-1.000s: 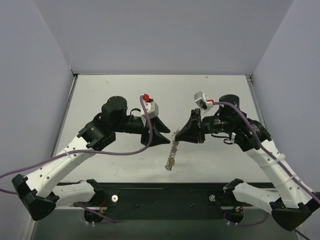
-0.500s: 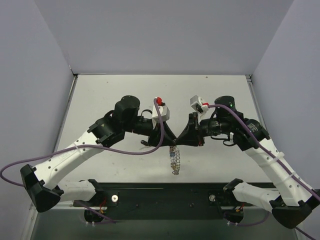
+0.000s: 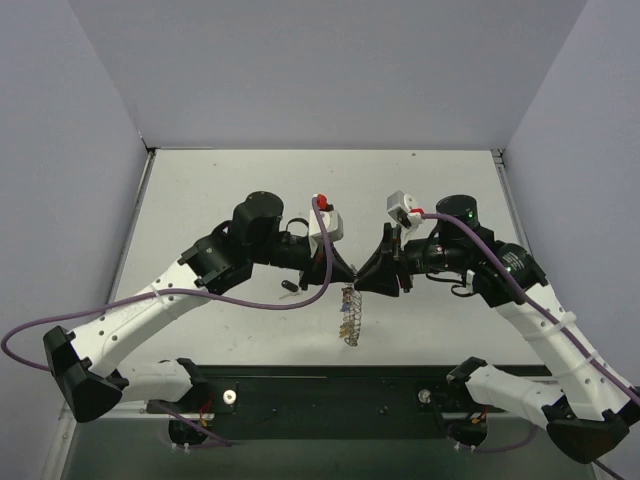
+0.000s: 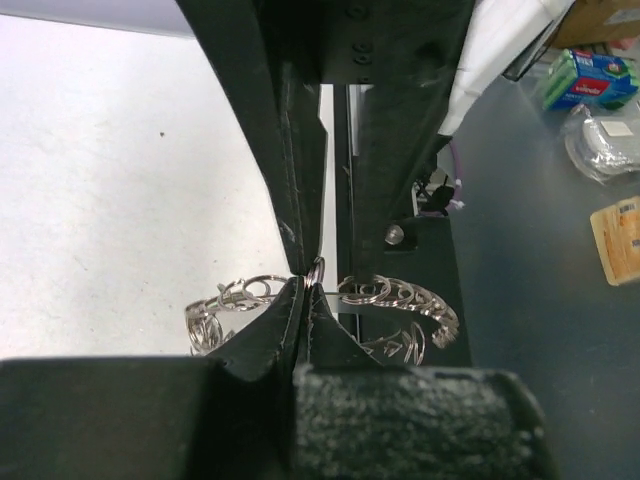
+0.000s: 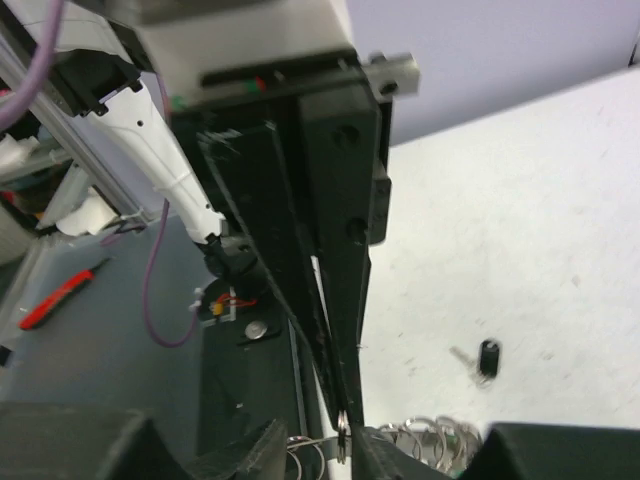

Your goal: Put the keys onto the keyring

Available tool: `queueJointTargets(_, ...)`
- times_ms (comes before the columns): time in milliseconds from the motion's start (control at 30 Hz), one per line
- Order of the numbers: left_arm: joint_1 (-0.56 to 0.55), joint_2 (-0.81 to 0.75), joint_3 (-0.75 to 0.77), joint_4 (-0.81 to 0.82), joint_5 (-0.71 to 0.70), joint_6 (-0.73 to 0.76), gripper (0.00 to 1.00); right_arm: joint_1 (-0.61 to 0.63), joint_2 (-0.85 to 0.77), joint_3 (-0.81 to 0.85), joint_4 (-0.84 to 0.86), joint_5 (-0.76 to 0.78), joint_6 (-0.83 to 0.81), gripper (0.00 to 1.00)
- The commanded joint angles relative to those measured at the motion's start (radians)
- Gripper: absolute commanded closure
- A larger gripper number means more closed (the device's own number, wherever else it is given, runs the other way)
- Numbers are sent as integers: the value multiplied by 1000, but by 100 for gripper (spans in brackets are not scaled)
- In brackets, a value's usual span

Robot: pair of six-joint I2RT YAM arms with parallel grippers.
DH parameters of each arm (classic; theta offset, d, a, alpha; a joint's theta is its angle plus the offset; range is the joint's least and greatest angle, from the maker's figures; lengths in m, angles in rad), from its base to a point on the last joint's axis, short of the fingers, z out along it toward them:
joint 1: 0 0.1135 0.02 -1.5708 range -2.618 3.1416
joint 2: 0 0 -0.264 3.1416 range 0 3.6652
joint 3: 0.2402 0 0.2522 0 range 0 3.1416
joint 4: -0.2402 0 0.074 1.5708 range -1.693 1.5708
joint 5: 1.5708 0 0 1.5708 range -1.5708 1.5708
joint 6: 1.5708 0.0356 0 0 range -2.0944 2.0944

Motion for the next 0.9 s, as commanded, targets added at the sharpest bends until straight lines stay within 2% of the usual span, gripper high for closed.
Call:
queueJointTargets(0,-9,-92,-136,269,-86,-35,100,9,-107,-47,200,69,41,47)
queueJointTargets(33,-9,-134,-170,394,-99,-65,100,7,-147,-68,223,86,44,37)
queueJointTargets(100,-3,-175,-283,519,-102,-92,100,6,-178,-100,261,127,52,20)
queueJointTargets(167,3,-223,-362,726,-94,-134,100,3,-198,-103,268,135,55,15)
queueJointTargets(200,6,-232,-432,796,-77,-171,100,3,-199,-105,269,128,56,14)
queueJointTargets(233,7,-249,-463,937,-68,-188,100,3,-198,-105,271,125,59,14)
queueJointTargets(300,12,-255,-553,1074,-53,-223,100,1,-198,-105,277,112,63,14)
queueJointTargets(333,12,-254,-580,1224,-45,-260,100,3,-198,-111,283,108,72,14)
queueJointTargets(500,17,-221,-689,1553,-2,-349,100,4,-193,-118,317,57,84,15)
queueJointTargets(533,17,-208,-718,1664,-1,-365,100,6,-189,-118,317,45,84,16)
queueJointTargets(667,17,-189,-749,1786,1,-372,100,6,-192,-117,317,17,86,19)
queueJointTargets(733,15,-185,-752,1806,22,-346,100,6,-198,-117,318,16,84,23)
queueJointTargets(867,11,-185,-787,1880,53,-268,100,6,-210,-120,320,28,81,24)
